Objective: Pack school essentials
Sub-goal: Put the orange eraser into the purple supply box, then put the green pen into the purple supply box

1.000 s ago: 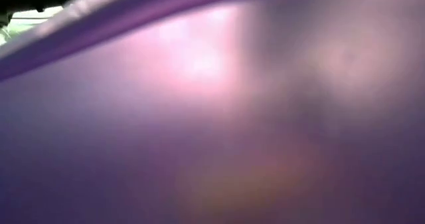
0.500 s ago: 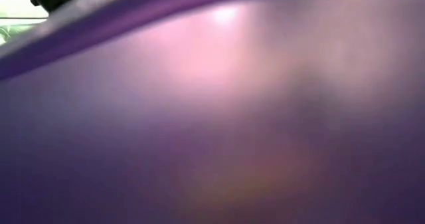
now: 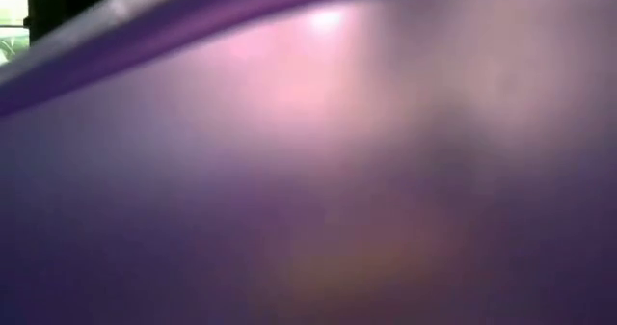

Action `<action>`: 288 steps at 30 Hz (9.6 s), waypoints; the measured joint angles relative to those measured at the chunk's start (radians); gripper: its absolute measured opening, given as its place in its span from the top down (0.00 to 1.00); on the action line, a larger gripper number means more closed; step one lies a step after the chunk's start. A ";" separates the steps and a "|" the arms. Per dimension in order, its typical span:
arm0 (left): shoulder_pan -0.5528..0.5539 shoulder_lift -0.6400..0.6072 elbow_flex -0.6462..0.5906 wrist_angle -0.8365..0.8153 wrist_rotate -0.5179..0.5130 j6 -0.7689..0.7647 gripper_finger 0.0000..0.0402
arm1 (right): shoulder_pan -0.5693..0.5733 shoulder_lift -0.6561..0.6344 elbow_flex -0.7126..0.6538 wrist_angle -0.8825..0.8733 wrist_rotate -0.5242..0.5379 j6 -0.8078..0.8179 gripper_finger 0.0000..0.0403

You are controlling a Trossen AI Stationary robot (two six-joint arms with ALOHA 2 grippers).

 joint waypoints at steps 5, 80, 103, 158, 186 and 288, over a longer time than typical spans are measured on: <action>-0.006 0.055 -0.003 0.021 0.004 0.031 0.56 | 0.000 0.000 -0.001 0.000 0.000 -0.001 0.55; -0.158 -0.014 -0.172 1.369 0.124 0.320 0.93 | 0.058 0.001 -0.002 0.401 -0.001 -0.273 0.62; -0.175 0.135 -0.108 1.694 0.123 0.323 0.93 | 0.121 0.049 -0.002 0.596 -0.005 -0.493 0.63; -0.126 0.017 -0.117 1.319 0.169 0.434 0.71 | -0.121 0.070 -0.039 0.147 0.173 0.385 0.47; -0.073 -0.362 -0.121 1.215 0.140 0.610 0.65 | -0.294 0.526 0.203 0.212 0.172 0.460 0.44; -0.057 -0.294 -0.143 1.367 0.124 0.498 0.65 | 0.225 0.351 -0.078 0.594 -0.264 -0.352 0.94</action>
